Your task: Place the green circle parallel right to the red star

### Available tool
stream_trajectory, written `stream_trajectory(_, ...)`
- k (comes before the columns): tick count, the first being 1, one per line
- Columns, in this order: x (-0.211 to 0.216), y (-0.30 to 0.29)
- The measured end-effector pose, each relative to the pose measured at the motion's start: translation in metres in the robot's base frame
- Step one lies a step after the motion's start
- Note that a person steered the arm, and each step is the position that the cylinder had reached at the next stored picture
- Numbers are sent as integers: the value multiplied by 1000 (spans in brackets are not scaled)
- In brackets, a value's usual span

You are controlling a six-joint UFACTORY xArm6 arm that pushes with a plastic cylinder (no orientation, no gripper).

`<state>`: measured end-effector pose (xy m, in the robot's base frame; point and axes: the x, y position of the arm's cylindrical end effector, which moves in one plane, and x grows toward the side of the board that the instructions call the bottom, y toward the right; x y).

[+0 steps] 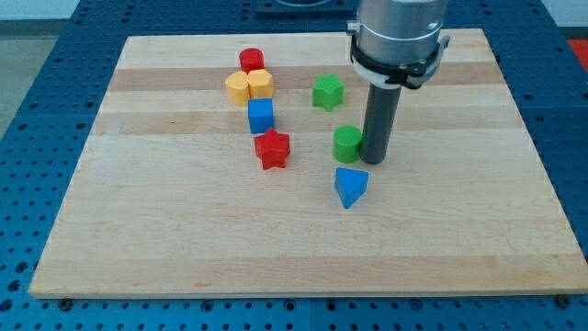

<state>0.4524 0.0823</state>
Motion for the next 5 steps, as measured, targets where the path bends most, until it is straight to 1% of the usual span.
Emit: stream_trajectory(5,0,-16)
